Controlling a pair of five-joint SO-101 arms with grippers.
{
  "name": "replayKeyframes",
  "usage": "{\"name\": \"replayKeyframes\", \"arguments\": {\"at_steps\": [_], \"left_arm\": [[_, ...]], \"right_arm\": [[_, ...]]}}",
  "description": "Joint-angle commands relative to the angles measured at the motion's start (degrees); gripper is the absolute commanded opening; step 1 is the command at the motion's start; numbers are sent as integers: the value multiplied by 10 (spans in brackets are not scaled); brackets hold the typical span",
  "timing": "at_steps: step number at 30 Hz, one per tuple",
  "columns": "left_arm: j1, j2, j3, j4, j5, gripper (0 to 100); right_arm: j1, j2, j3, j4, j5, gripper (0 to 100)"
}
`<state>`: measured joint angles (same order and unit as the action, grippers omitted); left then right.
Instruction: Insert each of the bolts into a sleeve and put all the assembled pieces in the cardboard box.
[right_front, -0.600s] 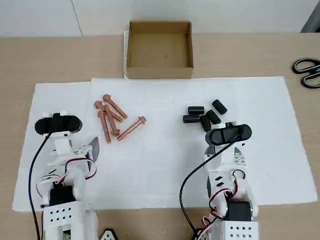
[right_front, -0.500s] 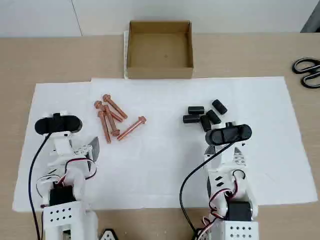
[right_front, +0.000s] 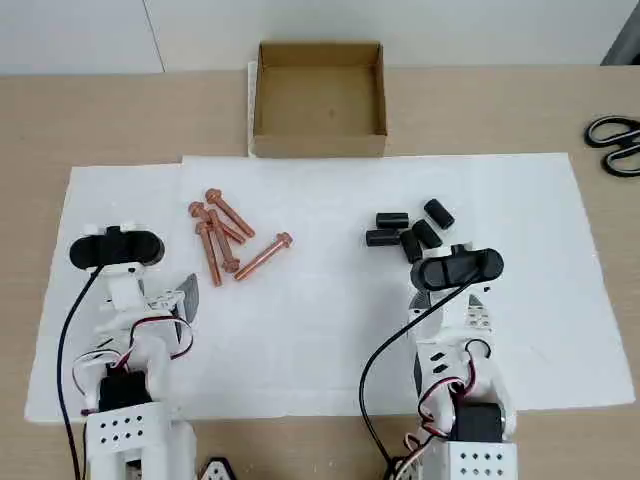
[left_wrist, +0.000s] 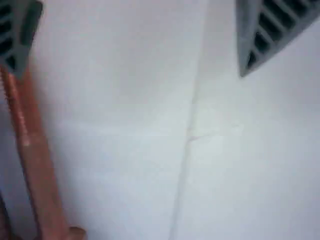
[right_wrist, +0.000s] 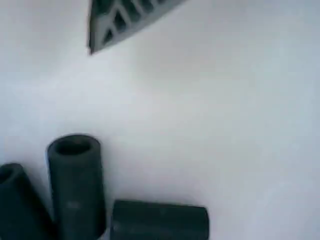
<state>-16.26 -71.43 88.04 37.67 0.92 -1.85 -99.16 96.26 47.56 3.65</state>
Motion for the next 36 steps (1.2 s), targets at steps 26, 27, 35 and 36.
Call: {"name": "replayKeyframes", "arguments": {"at_steps": [26, 27, 35, 36], "left_arm": [[28, -6, -3, -26, -1, 262], [31, -6, -2, -28, -2, 262], [4, -1, -145, 160, -39, 262], [-3, -1, -174, 185, -40, 262]], "right_arm": [[4, -7, 4, -1, 4, 156], [4, -7, 4, -11, 4, 156], [65, -2, -84, 43, 49, 156], [71, -2, -109, 61, 64, 156]]}}
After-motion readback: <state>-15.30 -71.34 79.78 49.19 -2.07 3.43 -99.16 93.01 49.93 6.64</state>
